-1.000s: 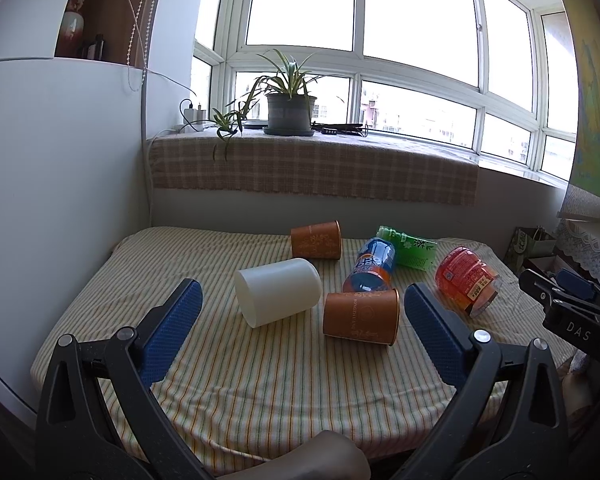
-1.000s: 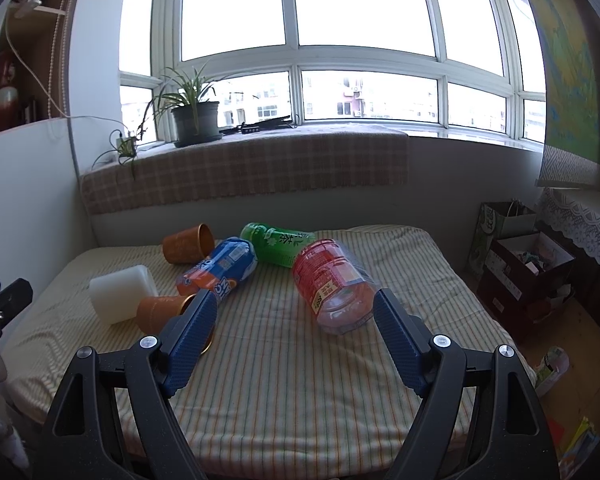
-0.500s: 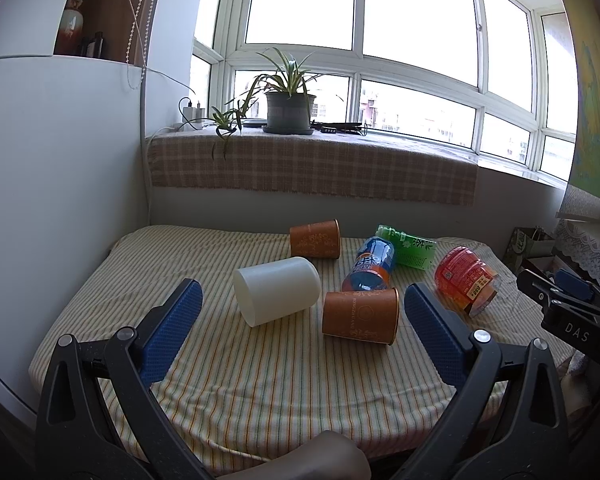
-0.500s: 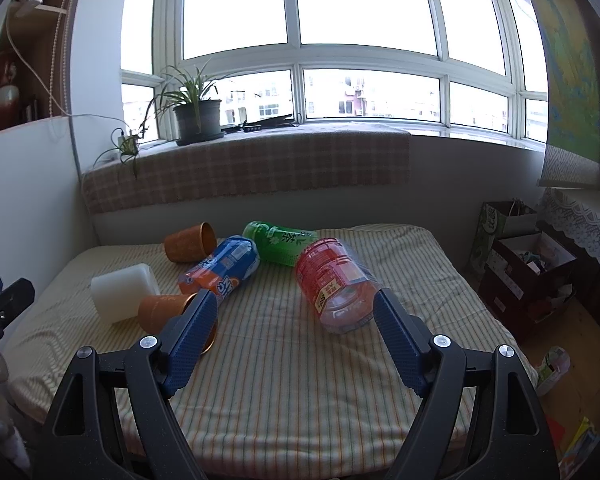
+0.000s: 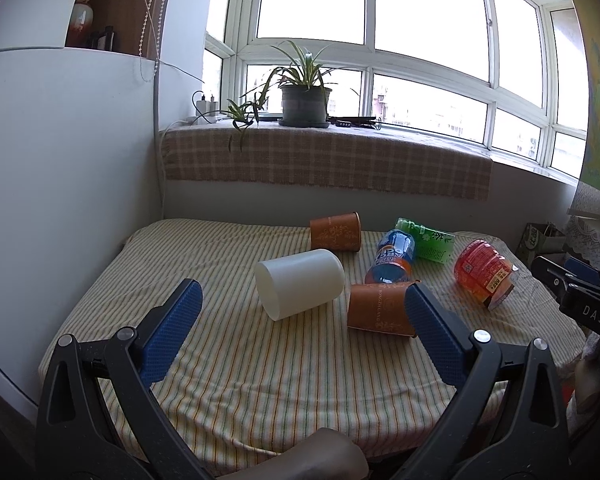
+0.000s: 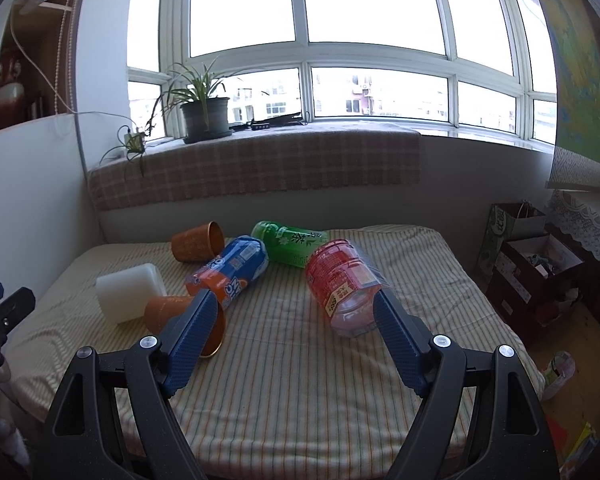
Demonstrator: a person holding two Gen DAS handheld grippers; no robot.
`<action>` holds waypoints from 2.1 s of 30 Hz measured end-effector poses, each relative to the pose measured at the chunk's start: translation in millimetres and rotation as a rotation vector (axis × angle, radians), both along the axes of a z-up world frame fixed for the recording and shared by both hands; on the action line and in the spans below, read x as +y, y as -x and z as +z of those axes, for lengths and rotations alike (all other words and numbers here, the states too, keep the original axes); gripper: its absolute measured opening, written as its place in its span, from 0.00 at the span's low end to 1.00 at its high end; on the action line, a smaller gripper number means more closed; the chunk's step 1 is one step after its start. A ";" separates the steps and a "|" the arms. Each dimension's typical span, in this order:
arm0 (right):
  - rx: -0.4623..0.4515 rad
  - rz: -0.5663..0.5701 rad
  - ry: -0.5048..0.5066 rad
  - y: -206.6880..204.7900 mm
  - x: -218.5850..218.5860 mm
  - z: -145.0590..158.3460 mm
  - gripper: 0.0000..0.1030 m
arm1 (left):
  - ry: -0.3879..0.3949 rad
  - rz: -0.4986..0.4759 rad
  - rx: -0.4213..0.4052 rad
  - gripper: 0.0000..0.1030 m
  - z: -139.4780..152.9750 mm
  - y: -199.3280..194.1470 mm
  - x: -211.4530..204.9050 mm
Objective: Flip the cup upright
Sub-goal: 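Reach the right gripper to the white cup and grasp its body, then lift the white cup with the right gripper and rotate it mouth-up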
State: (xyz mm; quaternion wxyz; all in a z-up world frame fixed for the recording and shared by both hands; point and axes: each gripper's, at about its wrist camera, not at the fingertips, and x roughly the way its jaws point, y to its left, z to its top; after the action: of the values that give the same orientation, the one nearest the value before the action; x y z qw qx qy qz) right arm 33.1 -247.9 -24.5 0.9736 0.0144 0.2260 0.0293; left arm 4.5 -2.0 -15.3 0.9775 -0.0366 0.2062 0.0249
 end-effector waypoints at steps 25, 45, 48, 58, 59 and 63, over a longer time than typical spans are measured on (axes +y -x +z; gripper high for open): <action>0.129 0.955 0.562 -92.6 172.4 -21.2 0.78 | 0.024 0.088 0.101 1.00 -19.6 12.7 53.2; 0.204 1.185 1.218 -133.1 263.9 -103.7 0.78 | 0.088 0.175 0.147 1.00 -26.6 16.8 99.6; 0.208 1.195 1.246 -138.7 272.3 -110.8 0.78 | 0.097 0.188 0.150 1.00 -27.8 17.6 105.5; 0.208 1.210 1.255 -146.5 285.1 -120.2 0.77 | 0.107 0.198 0.149 1.00 -27.3 17.3 111.6; 0.207 1.210 1.251 -147.2 285.1 -119.9 0.77 | 0.108 0.198 0.149 1.00 -27.2 16.7 112.1; 0.208 1.206 1.211 -146.3 285.3 -116.9 0.77 | 0.108 0.198 0.146 1.00 -26.7 16.7 112.1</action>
State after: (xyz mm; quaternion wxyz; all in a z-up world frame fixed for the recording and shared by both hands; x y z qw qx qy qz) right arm 179.4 37.4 -141.3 0.6059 -0.6274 0.2598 0.4144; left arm -12.2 110.1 -41.9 0.9493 -0.1073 0.2733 0.1127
